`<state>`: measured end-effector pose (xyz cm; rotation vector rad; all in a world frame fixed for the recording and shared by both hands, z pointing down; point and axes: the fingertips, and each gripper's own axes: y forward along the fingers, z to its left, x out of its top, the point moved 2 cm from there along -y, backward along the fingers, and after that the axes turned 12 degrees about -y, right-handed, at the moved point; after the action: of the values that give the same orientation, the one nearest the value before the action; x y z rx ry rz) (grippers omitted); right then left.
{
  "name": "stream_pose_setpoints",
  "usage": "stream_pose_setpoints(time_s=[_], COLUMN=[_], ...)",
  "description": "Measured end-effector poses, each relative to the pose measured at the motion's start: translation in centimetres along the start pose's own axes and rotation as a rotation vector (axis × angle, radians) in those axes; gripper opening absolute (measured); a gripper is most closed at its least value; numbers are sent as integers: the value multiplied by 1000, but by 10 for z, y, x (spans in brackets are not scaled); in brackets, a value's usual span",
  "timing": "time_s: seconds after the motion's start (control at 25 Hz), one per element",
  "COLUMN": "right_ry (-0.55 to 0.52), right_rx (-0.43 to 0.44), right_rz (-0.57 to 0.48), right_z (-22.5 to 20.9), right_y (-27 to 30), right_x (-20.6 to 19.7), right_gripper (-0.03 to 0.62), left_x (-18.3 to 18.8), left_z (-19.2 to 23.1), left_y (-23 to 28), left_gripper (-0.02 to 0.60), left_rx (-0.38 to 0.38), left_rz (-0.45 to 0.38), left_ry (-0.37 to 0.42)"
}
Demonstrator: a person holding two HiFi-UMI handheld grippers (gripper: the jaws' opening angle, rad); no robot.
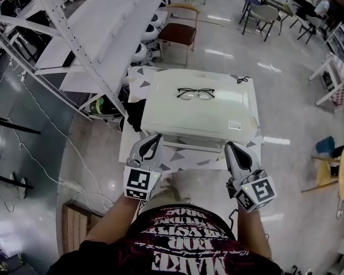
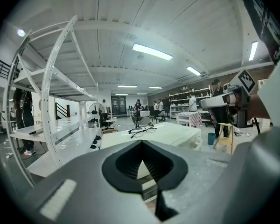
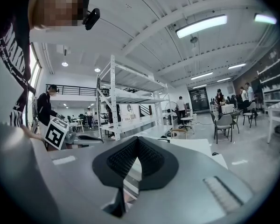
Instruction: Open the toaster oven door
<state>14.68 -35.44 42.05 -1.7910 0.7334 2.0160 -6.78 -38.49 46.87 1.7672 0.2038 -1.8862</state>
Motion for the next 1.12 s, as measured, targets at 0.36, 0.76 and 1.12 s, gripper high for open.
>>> stream_pose_setpoints(time_s=[0.36,0.76,1.12], right_ry=[8,25,40], right_rx=[4,3,-3], right_rz=[32,47,45], right_z=[-8,-14,-13], right_y=[13,10,-1], right_x=[-6,-10,-15], right_gripper=[23,23,23], left_x=[-23,-62,-73], left_z=[11,19,20], left_y=[25,42,45], left_gripper=[1,1,1], left_rx=[-3,8,38], left_rz=[51,142,170], left_ry=[-18,-79,-8])
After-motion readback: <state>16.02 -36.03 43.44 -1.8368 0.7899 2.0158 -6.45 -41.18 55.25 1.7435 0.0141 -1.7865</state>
